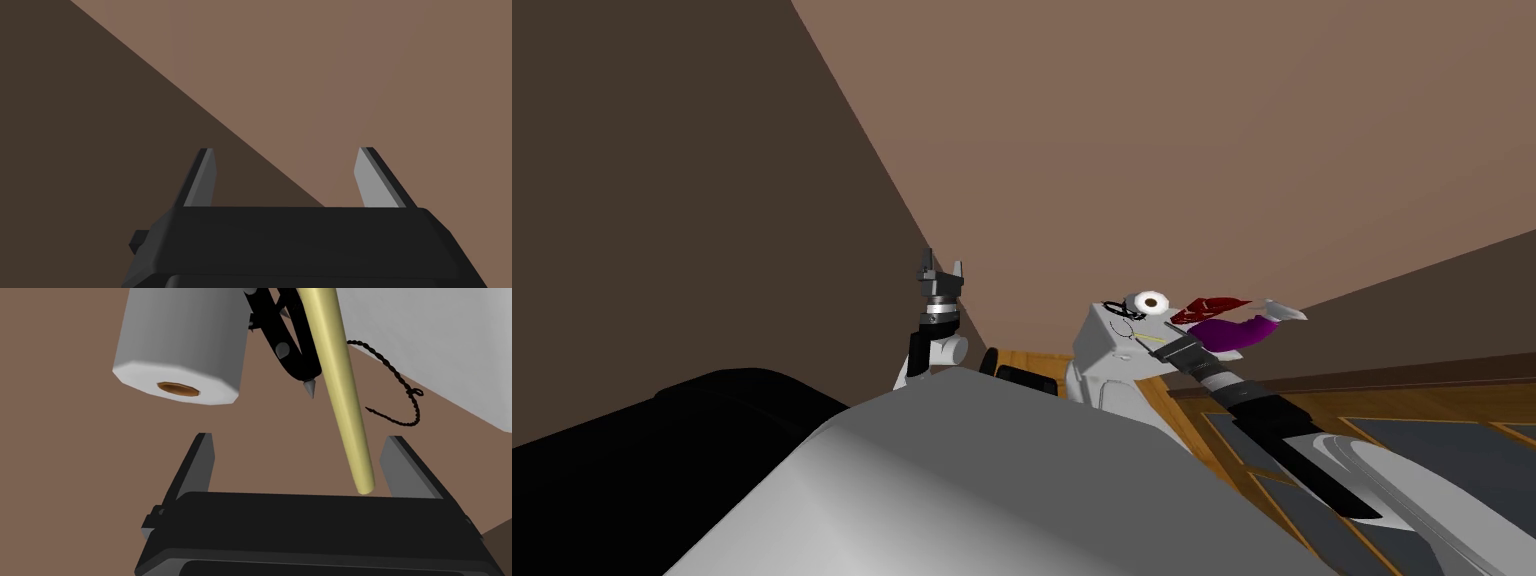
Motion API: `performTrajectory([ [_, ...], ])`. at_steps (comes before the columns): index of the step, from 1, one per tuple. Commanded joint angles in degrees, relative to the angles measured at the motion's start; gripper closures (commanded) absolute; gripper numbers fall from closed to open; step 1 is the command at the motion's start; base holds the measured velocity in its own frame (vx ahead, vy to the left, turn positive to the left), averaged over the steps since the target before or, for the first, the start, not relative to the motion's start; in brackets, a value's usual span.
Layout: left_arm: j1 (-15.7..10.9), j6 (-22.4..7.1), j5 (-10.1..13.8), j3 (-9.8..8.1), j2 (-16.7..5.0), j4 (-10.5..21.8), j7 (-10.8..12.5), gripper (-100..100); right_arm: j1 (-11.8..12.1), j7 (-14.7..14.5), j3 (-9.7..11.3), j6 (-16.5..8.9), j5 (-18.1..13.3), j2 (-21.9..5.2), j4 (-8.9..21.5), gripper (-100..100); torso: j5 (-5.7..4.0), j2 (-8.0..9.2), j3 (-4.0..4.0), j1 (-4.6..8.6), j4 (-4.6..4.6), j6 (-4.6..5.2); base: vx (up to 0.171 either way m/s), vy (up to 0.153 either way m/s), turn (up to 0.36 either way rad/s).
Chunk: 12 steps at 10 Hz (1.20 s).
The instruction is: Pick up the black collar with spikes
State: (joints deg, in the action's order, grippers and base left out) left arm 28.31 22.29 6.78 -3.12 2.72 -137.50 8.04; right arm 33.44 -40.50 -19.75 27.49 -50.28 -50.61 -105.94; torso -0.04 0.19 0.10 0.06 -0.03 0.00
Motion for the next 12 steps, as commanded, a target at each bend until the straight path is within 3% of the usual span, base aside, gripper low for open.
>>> performTrajectory([
  [1, 0.0, 0.0, 0.0, 0.0, 0.0, 0.0, 0.0, 0, 0.0, -1.6, 0.1, -1.6, -0.7, 0.4, -1.0, -100, 0.0, 0.0, 0.0, 0.0, 0.0, 0.0, -0.146, -0.005, -0.012],
  [7, 0.0, 0.0, 0.0, 0.0, 0.0, 0.0, 0.0, 0, -0.3, -8.6, 1.1, -7.1, -4.5, 2.3, -5.4, -100, 0.0, 0.26, 0.17, 0.02, -0.08, 0.0, -0.142, -0.012, -0.029],
  [12, 0.0, 0.0, 0.0, 0.01, 0.0, 0.0, 0.0, 0, -0.4, -13.6, 2.5, -9.0, -7.7, 3.5, -8.2, -100, 0.02, 0.17, 0.12, -0.11, -0.06, -0.02, -0.094, -0.008, 0.042],
])
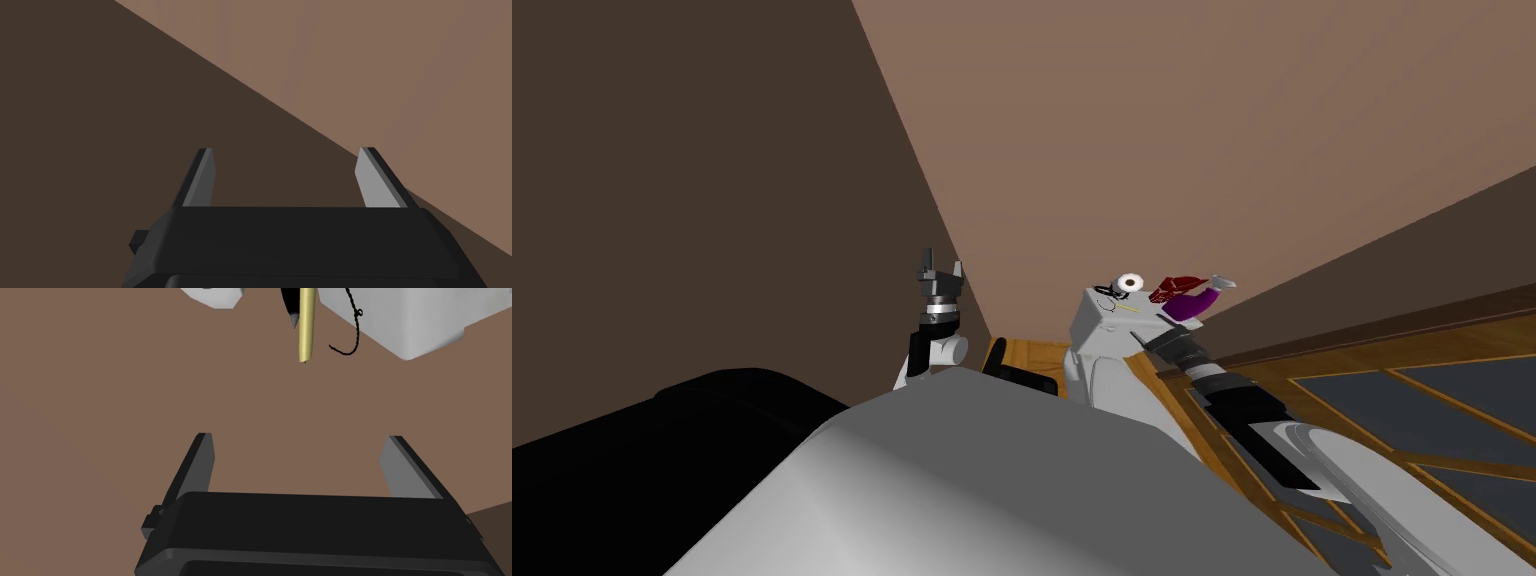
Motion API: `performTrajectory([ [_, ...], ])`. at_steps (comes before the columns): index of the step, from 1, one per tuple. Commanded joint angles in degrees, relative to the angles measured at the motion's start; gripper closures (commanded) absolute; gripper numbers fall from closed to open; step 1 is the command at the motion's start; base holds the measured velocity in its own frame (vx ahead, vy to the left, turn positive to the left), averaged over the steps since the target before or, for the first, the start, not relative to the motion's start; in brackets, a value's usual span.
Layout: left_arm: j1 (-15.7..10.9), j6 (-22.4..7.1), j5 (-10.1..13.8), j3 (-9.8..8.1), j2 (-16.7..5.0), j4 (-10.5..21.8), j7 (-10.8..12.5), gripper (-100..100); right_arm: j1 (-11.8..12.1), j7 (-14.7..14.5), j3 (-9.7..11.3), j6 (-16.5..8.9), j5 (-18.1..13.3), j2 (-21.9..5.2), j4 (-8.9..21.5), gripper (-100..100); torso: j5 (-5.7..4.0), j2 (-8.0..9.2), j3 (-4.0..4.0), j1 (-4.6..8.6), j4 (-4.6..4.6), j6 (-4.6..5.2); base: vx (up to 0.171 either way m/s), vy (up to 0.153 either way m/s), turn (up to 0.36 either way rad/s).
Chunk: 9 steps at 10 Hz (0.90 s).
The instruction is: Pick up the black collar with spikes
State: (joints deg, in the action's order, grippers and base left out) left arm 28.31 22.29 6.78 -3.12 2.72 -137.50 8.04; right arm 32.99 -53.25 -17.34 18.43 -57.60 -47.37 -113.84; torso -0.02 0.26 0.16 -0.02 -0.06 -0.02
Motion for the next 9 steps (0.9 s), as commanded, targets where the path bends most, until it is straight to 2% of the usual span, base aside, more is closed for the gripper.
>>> performTrajectory([
  [1, 0.0, 0.0, 0.0, 0.0, 0.0, 0.0, 0.0, 0, 0.0, -2.0, 0.6, 0.1, -1.3, 0.5, -0.7, -100, 0.0, 0.0, 0.0, 0.0, 0.0, 0.0, -0.024, -0.022, 0.09],
  [4, 0.0, 0.0, 0.0, -0.01, 0.0, 0.0, 0.0, 0, -0.3, -5.3, 2.4, 1.1, -4.1, 1.6, -1.6, -100, -0.07, -0.66, -0.38, 0.32, 0.15, -0.02, 0.095, -0.08, 0.118],
  [9, 0.0, 0.0, 0.0, -0.02, 0.0, 0.0, 0.0, 0, -0.8, -10.6, 6.0, 3.9, -9.2, 3.7, -2.2, -100, -0.12, -0.96, -0.56, 0.48, 0.23, -0.02, 0.165, -0.131, 0.124],
])
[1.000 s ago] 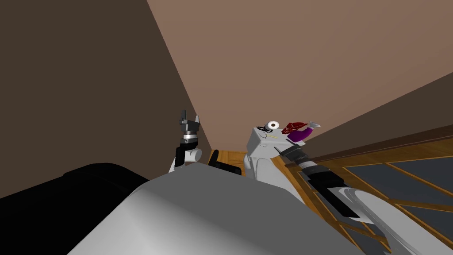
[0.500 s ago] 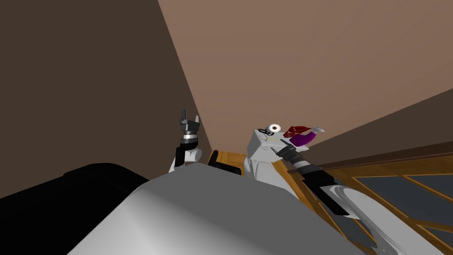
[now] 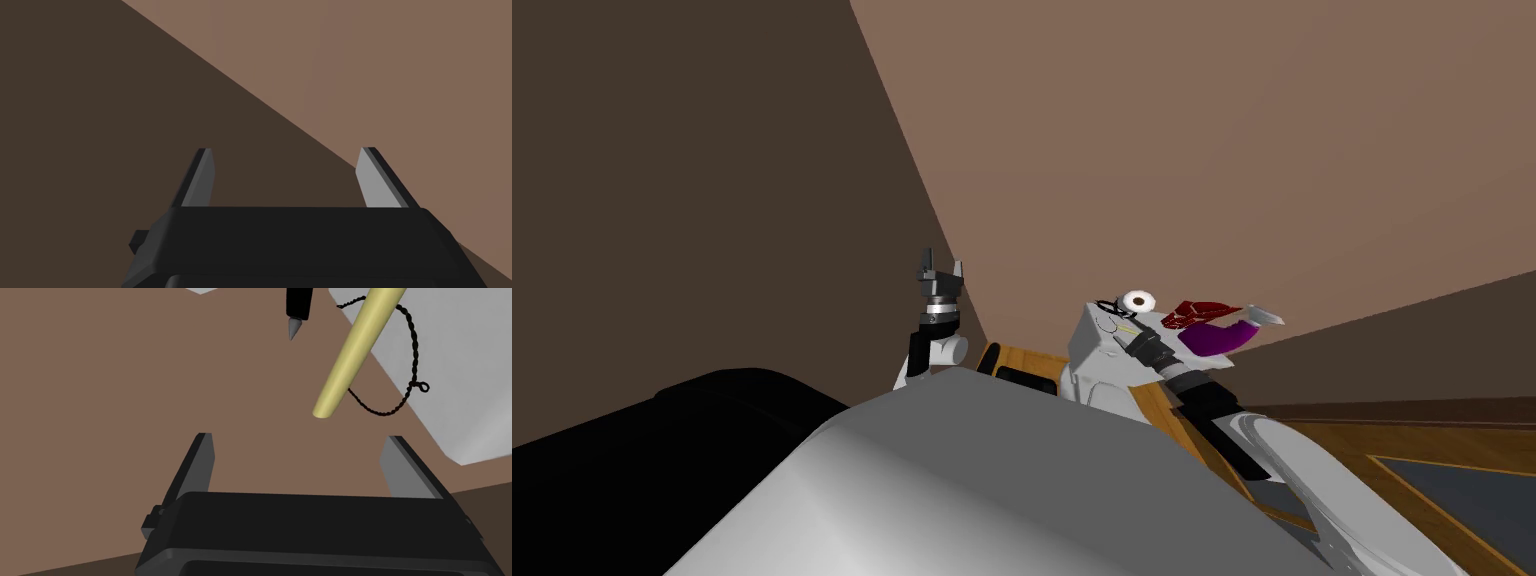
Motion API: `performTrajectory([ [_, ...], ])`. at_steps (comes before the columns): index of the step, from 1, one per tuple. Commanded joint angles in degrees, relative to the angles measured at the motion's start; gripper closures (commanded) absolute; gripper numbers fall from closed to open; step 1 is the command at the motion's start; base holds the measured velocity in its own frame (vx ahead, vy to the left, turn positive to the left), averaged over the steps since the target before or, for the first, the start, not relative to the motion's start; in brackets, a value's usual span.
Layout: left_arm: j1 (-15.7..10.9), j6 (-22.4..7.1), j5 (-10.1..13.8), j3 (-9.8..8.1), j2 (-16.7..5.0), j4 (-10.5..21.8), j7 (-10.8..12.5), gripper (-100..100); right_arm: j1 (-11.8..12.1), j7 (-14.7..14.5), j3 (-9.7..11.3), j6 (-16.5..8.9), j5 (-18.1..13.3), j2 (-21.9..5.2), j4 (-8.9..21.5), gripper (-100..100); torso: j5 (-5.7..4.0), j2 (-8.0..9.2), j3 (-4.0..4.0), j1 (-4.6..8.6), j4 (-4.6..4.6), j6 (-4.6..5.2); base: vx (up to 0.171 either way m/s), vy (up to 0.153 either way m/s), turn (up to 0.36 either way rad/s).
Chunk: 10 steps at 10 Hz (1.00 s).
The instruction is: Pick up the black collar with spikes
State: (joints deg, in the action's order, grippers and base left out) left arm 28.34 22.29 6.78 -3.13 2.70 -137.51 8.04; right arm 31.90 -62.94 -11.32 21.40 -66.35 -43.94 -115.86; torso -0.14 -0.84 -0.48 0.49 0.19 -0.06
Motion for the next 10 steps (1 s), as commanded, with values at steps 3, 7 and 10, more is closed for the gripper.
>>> performTrajectory([
  [3, 0.0, 0.0, 0.0, 0.0, 0.0, 0.0, 0.0, 0, -0.2, -2.2, 0.9, 1.7, -1.5, 1.1, 0.2, -100, 0.0, -0.09, -0.06, -0.02, 0.03, 0.03, 0.171, -0.111, 0.072],
  [7, 0.0, 0.0, 0.0, 0.01, 0.0, 0.0, 0.0, 0, -0.5, -2.1, 0.7, 1.1, -1.7, 1.0, 0.5, 100, 0.15, 0.58, 0.33, -0.63, -0.13, 0.01, 0.014, 0.008, 0.056],
  [10, 0.0, 0.0, 0.0, 0.01, 0.0, 0.0, 0.0, 0, -0.4, -2.0, 0.8, 1.2, -1.7, 1.1, 0.6, 100, 0.27, 0.7, 0.45, -0.67, -0.25, -0.03, -0.001, 0.002, 0.0],
])
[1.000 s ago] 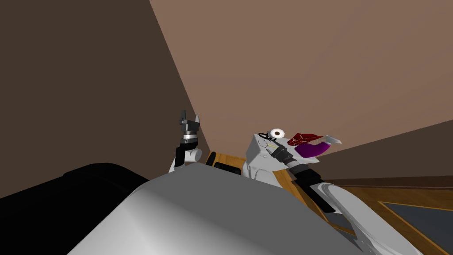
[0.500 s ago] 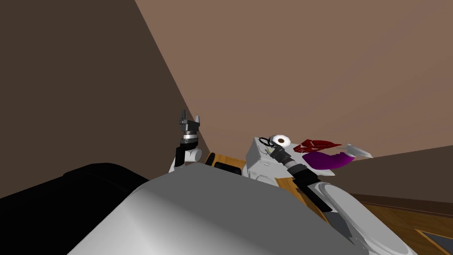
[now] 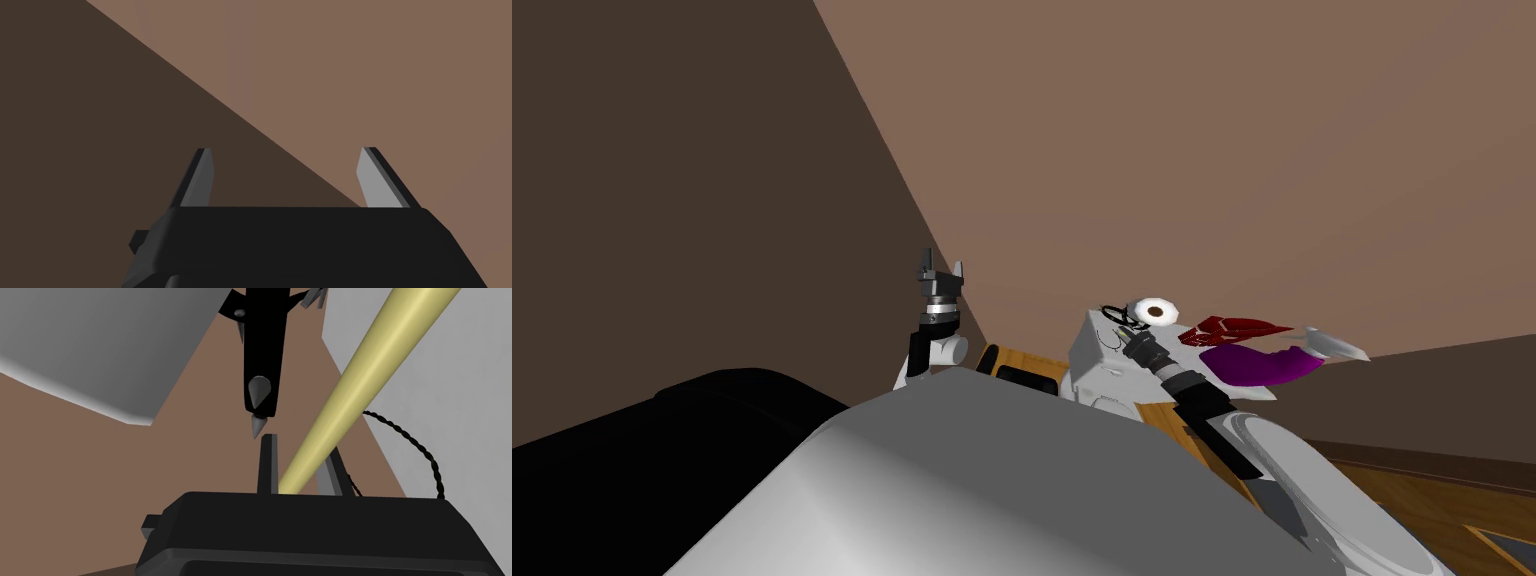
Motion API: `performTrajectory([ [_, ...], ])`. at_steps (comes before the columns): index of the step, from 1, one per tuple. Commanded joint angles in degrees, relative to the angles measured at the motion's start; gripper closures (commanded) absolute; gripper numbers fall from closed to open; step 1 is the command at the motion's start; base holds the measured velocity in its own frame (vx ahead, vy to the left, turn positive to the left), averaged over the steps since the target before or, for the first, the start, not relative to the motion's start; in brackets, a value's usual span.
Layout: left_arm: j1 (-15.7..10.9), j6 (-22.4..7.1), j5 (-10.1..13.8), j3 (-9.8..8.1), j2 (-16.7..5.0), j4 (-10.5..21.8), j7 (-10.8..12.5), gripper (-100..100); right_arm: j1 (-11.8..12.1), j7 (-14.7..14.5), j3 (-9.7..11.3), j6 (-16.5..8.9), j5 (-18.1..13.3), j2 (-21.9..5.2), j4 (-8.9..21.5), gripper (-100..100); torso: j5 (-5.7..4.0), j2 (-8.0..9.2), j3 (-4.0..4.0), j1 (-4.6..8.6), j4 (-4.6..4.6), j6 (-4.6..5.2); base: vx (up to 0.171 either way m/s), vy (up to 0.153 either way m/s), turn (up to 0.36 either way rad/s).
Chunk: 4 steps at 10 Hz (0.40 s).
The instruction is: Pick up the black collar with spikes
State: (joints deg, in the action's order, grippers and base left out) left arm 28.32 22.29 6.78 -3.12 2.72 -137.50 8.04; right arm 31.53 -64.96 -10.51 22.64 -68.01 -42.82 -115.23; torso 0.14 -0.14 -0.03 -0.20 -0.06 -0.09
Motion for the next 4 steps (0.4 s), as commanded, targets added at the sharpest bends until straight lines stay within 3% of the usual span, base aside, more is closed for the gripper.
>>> performTrajectory([
  [1, 0.0, 0.0, 0.0, 0.0, 0.0, 0.0, 0.0, 0, 0.0, 0.0, 0.0, 0.0, 0.0, 0.0, 0.0, 100, 0.0, 0.0, 0.0, 0.0, 0.0, 0.0, 0.0, 0.0, 0.0],
  [2, 0.0, 0.0, 0.0, 0.0, 0.0, 0.0, 0.0, 0, 0.0, 0.0, 0.0, 0.0, 0.0, 0.0, 0.0, 0, 0.01, 0.0, 0.0, -0.01, 0.0, 0.0, 0.0, 0.0, 0.0],
  [3, 0.0, 0.0, 0.0, 0.0, 0.0, 0.0, 0.0, 0, 0.0, 0.0, 0.0, 0.0, 0.0, 0.0, 0.0, 100, 0.01, 0.0, 0.0, -0.01, 0.0, 0.0, 0.0, 0.0, 0.0],
  [4, 0.0, 0.0, 0.0, 0.0, 0.0, 0.0, 0.0, 0, 0.0, 0.0, 0.0, 0.0, 0.0, 0.0, 0.0, 0, 0.01, 0.0, 0.0, -0.02, 0.0, 0.0, 0.0, 0.0, 0.0],
])
